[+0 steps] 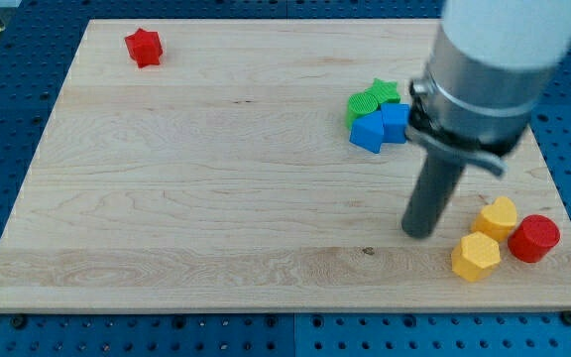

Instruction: Push the red circle to the right of the yellow heart

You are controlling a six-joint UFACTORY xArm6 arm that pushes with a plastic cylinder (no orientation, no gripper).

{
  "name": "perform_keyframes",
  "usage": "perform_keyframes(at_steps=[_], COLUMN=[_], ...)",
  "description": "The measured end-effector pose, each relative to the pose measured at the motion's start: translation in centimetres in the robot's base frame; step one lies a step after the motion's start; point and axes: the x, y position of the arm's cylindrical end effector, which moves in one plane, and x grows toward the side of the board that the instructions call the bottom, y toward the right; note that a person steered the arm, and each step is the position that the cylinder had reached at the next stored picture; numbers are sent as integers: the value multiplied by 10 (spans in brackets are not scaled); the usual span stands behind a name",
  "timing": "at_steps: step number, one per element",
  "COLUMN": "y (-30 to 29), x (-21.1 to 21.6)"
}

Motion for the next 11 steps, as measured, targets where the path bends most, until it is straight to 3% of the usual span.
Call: perform_keyframes(at_steps=[1, 3, 5, 6, 8, 11], y=[-25, 28, 173, 183, 182, 102], x=[32, 53, 52, 52, 41, 17])
